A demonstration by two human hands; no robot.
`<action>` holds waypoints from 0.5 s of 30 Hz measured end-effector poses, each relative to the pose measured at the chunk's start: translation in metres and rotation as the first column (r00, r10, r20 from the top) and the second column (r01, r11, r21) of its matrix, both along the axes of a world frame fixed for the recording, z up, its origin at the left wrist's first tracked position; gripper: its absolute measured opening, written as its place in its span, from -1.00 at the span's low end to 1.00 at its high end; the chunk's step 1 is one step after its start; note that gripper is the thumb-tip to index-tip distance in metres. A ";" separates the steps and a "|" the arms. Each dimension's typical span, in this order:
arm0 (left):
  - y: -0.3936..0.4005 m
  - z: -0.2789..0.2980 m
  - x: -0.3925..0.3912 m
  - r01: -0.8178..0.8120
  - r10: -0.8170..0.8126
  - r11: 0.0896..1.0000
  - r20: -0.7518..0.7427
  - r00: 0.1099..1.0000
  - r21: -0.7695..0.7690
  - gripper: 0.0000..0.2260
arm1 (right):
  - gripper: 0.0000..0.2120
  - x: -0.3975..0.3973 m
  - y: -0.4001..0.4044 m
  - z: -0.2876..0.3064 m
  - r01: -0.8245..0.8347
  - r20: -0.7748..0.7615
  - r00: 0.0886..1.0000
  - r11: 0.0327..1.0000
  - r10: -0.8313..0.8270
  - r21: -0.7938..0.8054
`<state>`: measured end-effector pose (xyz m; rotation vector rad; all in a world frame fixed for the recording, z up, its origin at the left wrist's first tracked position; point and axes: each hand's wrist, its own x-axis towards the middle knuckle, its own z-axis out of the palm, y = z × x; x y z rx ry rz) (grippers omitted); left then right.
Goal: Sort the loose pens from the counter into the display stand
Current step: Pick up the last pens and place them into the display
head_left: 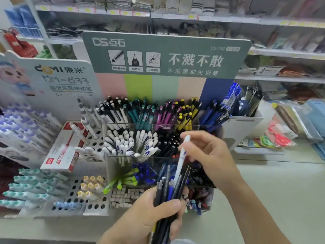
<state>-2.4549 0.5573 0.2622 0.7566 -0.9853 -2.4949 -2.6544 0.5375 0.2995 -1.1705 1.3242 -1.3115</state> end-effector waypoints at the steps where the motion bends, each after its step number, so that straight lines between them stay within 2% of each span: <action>1: 0.001 -0.001 0.001 -0.014 0.014 1.000 -0.003 1.000 0.019 -0.63 | -0.82 -0.003 -0.001 0.001 0.090 0.083 0.993 0.996 -0.087 -0.030; 4: 0.004 -0.007 0.002 -0.122 0.123 0.988 0.000 0.992 0.098 -0.52 | -0.77 -0.012 -0.001 0.003 0.334 0.212 0.929 0.935 -0.304 -0.123; 6: 0.005 -0.011 0.002 -0.220 0.225 0.962 -0.012 0.974 0.161 -0.45 | -0.86 -0.013 0.001 0.002 0.457 0.205 0.883 0.871 -0.421 -0.179; 8: 0.005 -0.012 0.003 -0.302 0.312 0.932 -0.018 0.950 0.202 -0.40 | -0.89 -0.006 0.001 0.000 0.495 0.175 0.868 0.837 -0.465 -0.232; 12: 0.004 -0.009 0.012 -0.423 0.444 0.876 -0.045 0.895 0.233 -0.37 | -0.87 0.017 -0.012 0.000 0.400 0.101 0.914 0.833 -0.392 -0.383; 15: 0.004 -0.009 0.020 -0.463 0.496 0.841 -0.059 0.866 0.280 -0.39 | -0.86 0.036 -0.029 -0.008 0.194 -0.157 0.946 0.882 -0.284 -0.429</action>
